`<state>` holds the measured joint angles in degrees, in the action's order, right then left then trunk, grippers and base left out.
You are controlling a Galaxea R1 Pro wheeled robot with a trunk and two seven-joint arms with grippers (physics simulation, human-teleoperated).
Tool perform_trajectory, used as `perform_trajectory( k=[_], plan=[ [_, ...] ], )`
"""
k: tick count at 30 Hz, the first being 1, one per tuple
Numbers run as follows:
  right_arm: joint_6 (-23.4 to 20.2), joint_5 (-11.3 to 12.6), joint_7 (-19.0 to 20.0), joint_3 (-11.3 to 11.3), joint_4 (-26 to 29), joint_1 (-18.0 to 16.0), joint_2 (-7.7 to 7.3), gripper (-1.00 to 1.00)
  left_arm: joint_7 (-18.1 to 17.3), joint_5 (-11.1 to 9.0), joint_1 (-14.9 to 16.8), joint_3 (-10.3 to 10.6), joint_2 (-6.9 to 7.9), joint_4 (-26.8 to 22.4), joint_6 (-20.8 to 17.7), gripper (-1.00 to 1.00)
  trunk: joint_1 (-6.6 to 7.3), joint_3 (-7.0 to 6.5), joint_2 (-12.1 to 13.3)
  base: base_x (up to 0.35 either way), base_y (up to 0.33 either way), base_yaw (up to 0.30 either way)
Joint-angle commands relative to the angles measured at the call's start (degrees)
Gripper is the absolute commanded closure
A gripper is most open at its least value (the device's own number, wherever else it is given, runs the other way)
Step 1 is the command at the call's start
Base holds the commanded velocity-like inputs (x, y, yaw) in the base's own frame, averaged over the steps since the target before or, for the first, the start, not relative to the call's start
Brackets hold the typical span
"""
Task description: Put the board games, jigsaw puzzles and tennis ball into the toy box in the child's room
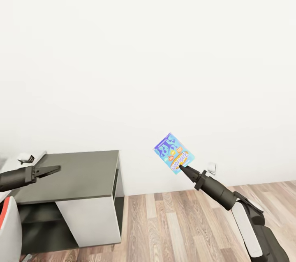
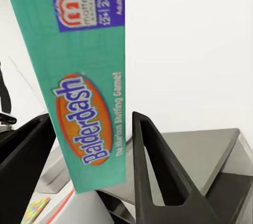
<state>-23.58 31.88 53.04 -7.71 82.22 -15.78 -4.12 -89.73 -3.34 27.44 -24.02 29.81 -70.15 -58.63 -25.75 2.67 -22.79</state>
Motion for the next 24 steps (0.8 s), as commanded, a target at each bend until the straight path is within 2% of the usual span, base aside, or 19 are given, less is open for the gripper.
perform_trajectory(
  k=[1, 11, 17, 24],
  plan=[
    [-0.5, 0.4, 0.1, -0.1, 0.1, 0.0, -0.01, 1.00, -0.3, 0.1, 0.1, 0.0, 0.00, 0.0, -0.6, -1.00, -0.04, 0.13, -0.1, 0.000, 0.000, 0.240],
    [-0.7, 0.3, -0.2, -0.3, 0.1, 0.0, 0.06, 1.00, -0.3, 0.1, 0.1, 0.1, -0.38, 0.0, -0.6, -1.00, -0.04, 0.13, -0.1, 0.000, 0.000, 0.276],
    [-0.8, 0.3, -3.6, -0.1, 0.2, 0.0, 0.08, 1.00, -0.3, 0.1, 0.1, 0.1, -0.50, 0.0, -0.6, -1.00, -0.04, 0.13, -0.1, 0.000, 0.000, 0.287],
    [-1.0, 0.3, -4.7, 0.3, 0.2, 0.0, 0.08, 1.00, -0.3, 0.2, 0.1, 0.1, -0.54, 0.0, -0.5, -1.00, -0.04, 0.13, -0.1, 0.000, 0.000, 0.287]
  ],
)
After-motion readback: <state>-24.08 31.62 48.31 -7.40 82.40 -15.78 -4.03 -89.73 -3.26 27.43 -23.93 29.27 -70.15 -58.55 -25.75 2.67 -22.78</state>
